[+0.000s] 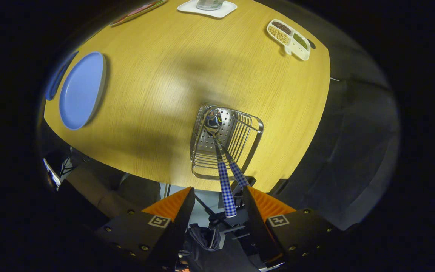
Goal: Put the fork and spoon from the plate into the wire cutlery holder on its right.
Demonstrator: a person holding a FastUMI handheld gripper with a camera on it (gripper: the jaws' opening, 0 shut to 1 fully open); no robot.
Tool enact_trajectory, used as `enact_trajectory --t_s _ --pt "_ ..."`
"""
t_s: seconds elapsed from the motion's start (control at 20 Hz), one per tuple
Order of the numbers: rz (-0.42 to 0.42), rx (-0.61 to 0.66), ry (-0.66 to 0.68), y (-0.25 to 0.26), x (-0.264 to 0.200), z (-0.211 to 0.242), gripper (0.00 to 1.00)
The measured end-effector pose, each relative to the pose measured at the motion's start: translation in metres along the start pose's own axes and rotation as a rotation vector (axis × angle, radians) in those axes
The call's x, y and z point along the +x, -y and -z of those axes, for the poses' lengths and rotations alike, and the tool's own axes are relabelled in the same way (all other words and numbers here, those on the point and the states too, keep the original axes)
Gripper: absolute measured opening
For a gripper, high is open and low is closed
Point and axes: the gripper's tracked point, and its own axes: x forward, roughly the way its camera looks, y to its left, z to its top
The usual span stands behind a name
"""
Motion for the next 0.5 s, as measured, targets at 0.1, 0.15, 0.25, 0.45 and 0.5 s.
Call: enact_trajectory --t_s 0.1,0.15,0.25,0.45,0.5 --pt "-0.007 0.04 0.068 -0.003 -0.008 -0.004 0.9" --pt "-0.003 0.066 0.105 -0.003 -0.014 -0.005 1.0" --pt "0.001 0.119 0.19 -0.007 -0.028 -0.008 0.97" --pt "-0.019 0.236 0.421 -0.03 -0.06 -0.019 0.97" --pt "-0.045 0.273 0.474 -0.041 -0.067 -0.021 0.97"
